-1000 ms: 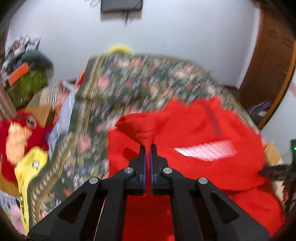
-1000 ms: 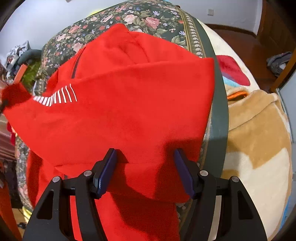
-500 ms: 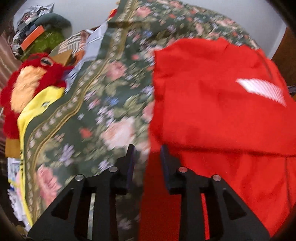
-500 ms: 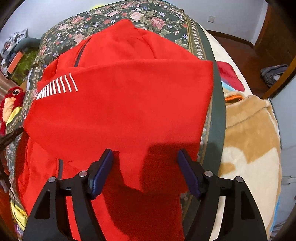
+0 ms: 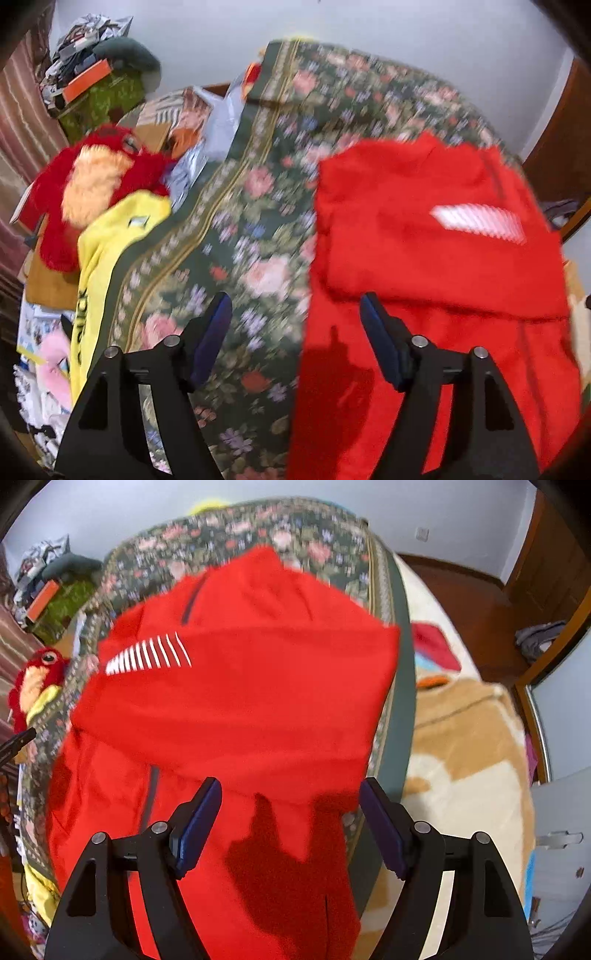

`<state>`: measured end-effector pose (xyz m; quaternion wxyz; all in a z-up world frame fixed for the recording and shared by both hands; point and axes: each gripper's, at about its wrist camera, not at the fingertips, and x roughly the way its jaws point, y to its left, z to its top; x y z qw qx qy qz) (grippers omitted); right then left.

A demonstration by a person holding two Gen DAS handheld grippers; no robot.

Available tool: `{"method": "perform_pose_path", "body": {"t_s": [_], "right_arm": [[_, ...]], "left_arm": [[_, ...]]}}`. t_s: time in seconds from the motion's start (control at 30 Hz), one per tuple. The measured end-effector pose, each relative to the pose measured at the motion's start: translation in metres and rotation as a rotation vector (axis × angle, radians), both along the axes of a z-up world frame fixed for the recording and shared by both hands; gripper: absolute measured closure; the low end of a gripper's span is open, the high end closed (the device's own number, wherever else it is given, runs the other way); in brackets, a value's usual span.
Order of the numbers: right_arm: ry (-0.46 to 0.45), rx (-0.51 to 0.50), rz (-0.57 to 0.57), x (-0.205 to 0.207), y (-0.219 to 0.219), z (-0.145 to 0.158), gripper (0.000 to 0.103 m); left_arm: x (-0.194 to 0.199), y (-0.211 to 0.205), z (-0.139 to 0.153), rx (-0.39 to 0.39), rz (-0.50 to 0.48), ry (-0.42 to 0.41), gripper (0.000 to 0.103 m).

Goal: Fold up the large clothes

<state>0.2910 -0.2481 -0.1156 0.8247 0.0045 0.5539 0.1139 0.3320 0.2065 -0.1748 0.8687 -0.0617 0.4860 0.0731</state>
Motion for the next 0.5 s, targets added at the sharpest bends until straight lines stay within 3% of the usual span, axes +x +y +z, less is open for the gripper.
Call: {"method": "perform_pose_path", "body": {"t_s": [0.27,0.5], "right_arm": [[-0.108,0.043,-0.008,0.051,0.012,0.025,0.029],[-0.162,0.073,-0.005,0.104,0.025,0.022,0.028]], "left_arm": [[0.070,-0.046,0.043,-0.098,-0.100,-0.138,0.020],[0.164,-0.091,0.038,-0.152,-0.166,-0.144,0.019]]}}
